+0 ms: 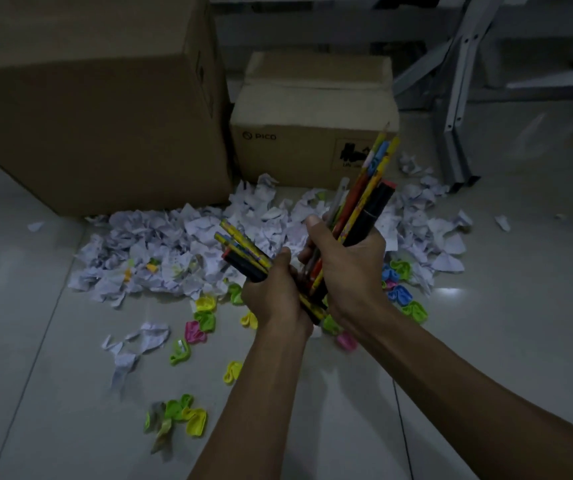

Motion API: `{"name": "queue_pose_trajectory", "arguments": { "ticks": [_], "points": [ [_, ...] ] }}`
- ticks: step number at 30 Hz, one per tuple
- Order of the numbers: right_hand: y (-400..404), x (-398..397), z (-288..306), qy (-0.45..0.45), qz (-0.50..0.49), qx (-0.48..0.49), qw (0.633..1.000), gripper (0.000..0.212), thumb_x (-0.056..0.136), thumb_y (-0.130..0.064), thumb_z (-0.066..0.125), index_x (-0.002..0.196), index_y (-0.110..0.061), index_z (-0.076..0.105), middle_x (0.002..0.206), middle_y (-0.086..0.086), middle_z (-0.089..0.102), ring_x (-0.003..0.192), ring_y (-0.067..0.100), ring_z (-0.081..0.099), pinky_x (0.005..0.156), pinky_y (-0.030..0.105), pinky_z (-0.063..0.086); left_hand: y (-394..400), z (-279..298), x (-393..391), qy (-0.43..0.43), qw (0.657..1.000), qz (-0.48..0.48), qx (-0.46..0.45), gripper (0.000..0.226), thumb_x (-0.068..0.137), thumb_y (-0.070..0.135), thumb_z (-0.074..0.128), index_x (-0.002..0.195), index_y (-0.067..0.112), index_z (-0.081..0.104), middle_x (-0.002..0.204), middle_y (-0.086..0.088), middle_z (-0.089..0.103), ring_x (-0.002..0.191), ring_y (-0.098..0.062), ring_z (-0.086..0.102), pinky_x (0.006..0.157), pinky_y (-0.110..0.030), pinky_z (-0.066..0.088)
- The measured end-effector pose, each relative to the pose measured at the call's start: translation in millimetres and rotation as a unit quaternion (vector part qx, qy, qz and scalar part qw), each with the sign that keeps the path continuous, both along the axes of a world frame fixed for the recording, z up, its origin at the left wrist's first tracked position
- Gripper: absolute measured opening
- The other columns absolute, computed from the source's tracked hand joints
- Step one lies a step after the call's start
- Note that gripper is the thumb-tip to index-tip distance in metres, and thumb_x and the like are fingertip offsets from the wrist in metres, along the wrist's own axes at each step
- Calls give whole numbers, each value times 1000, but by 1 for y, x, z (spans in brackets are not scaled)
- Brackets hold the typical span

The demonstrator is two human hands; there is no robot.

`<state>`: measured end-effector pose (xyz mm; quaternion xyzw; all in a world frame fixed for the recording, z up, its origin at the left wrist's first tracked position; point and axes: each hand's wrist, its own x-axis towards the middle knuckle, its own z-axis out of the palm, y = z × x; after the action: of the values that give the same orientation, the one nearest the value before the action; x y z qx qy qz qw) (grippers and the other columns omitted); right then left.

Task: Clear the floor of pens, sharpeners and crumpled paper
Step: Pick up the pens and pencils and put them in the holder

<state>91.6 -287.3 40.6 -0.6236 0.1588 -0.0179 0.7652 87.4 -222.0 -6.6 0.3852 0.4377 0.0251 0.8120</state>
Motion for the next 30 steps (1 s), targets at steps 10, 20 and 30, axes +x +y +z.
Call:
{"name": "queue_pose_trajectory", "arguments": {
  "ticks": [10,20,30],
  "points": [
    [-44,47,98,87,28,-28,995,21,91,-19,67,94,1,60,64,13,58,56,23,60,52,29,52,4,130,42,-7,977,-182,112,25,86,13,70,75,12,48,50,-1,41,38,-13,41,46,-25,40],
    [-85,20,321,186,-13,25,982,14,91,-15,68,89,-4,59,59,8,52,52,22,53,53,31,51,-30,369,30,93,959,-265,26,14,88,21,69,88,11,58,48,1,37,38,-13,33,42,-24,34],
    [-150,-11,593,222,-33,80,971,12,88,-9,68,87,-3,58,59,9,52,48,22,53,53,34,51,-79,636,24,52,918,-392,21,16,88,14,65,87,10,50,47,3,36,36,-11,32,40,-22,33]
  ]
}}
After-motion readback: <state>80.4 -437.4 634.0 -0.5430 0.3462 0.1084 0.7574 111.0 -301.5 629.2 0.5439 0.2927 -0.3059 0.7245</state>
